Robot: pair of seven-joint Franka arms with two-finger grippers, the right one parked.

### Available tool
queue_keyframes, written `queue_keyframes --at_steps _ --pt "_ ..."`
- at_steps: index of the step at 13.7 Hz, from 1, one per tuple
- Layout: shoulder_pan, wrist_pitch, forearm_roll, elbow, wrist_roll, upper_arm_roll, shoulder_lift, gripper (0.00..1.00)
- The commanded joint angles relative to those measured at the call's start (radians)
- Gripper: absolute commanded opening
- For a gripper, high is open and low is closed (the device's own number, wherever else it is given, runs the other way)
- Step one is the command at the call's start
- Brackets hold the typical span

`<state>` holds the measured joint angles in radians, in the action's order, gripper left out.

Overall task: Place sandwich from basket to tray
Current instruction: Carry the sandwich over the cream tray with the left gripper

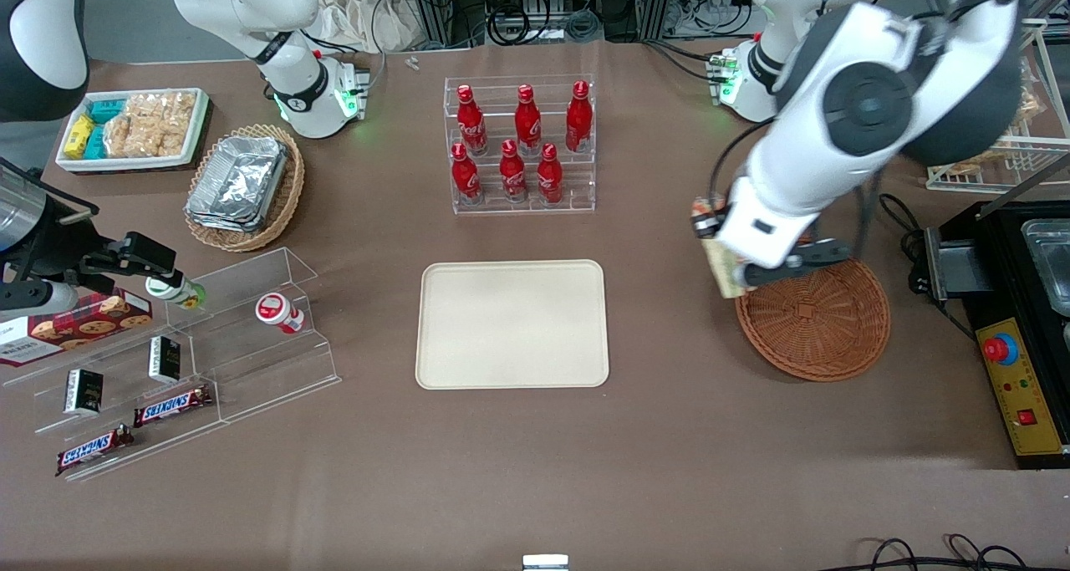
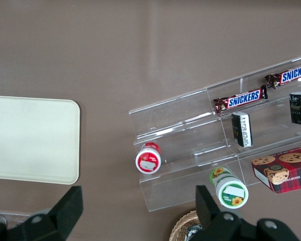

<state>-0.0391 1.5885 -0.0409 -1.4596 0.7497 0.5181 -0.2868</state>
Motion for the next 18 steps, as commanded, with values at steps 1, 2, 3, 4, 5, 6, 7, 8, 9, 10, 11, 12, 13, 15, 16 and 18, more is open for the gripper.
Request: queue_keyframes --at_steps 1,2,3,4,5,6,7,8,9,10,11,12,13,15,16,18 --pt "-0.077 0.086 -0.023 0.019 -0.018 0.002 -0.063 0.05" --pt "-0.112 0.112 -0.055 0.021 -0.018 0.002 -0.093 0.05" --pt "-0.155 0.143 -0.110 0.022 -0.017 0.002 -0.126 0.05" --pt "-0.189 0.186 -0.157 0.022 -0.006 0.002 -0.156 0.05" --pt "-0.211 0.232 -0.184 0.022 -0.001 0.002 -0.187 0.05" --pt "-0.226 0.264 -0.198 0.022 0.000 0.002 -0.215 0.05" --pt "-0.235 0.290 -0.198 0.022 0.009 0.000 -0.244 0.05" --pt "-0.240 0.324 -0.198 0.022 0.016 0.002 -0.265 0.04" --pt "-0.245 0.355 -0.200 0.021 0.017 0.000 -0.288 0.02" --pt "-0.255 0.384 -0.201 0.021 0.017 0.000 -0.314 0.02" --pt "-0.257 0.422 -0.203 0.021 0.017 -0.001 -0.346 0.02" --pt "-0.257 0.454 -0.205 0.021 0.017 -0.001 -0.379 0.02" --pt "-0.258 0.479 -0.205 0.018 0.017 -0.003 -0.405 0.02" --pt "-0.258 0.502 -0.205 0.016 0.019 -0.003 -0.433 0.02" --pt "-0.258 0.510 -0.205 0.012 0.026 -0.004 -0.440 0.04" --pt "-0.255 0.516 -0.237 0.013 0.033 -0.006 -0.475 0.11"
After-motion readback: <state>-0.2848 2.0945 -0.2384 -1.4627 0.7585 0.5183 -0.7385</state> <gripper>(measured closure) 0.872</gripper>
